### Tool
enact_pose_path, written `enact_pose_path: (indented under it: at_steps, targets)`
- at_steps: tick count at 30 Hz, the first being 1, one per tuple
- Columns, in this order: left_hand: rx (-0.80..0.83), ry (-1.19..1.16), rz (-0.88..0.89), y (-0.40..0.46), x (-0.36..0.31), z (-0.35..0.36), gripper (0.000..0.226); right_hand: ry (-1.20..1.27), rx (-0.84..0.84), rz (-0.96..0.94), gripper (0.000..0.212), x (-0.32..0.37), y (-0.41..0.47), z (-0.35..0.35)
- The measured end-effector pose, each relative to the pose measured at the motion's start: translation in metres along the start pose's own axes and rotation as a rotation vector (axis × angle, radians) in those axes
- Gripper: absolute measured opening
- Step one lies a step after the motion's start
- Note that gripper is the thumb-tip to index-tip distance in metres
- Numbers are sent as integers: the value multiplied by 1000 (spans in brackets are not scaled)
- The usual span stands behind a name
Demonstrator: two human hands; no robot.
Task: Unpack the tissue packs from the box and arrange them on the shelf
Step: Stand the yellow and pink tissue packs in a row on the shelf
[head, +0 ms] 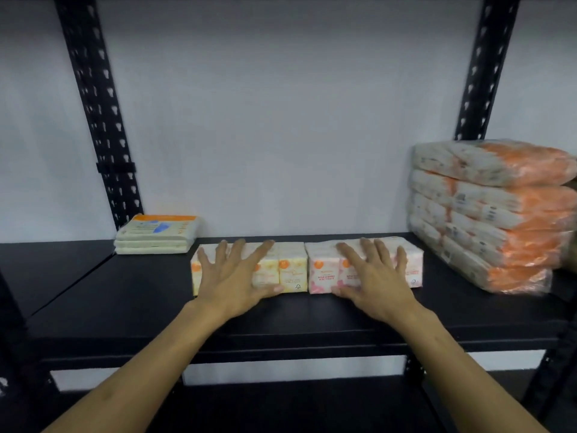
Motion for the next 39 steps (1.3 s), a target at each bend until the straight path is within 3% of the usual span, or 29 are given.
enact_pose_path:
  at_steps: [5,17,30,39]
  targets:
    - [-125,64,3,36,7,19,88,-93,-48,-9,81,-5,38,18]
    - [-117,96,-4,144,19,55,90,-58,14,37,82,-23,147,69]
    - [-222,50,52,179,35,75,87,-5,-102,30,82,-29,178,89]
    - [-285,81,-4,171,31,73,104,14,-143,26,81,-29,172,88]
Point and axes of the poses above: each hand's wrist, its own y-axis towards the middle knuckle, its own z-axis out of the palm, x = y × z, the point moved 3 cm from there along y, towards the middle knuckle
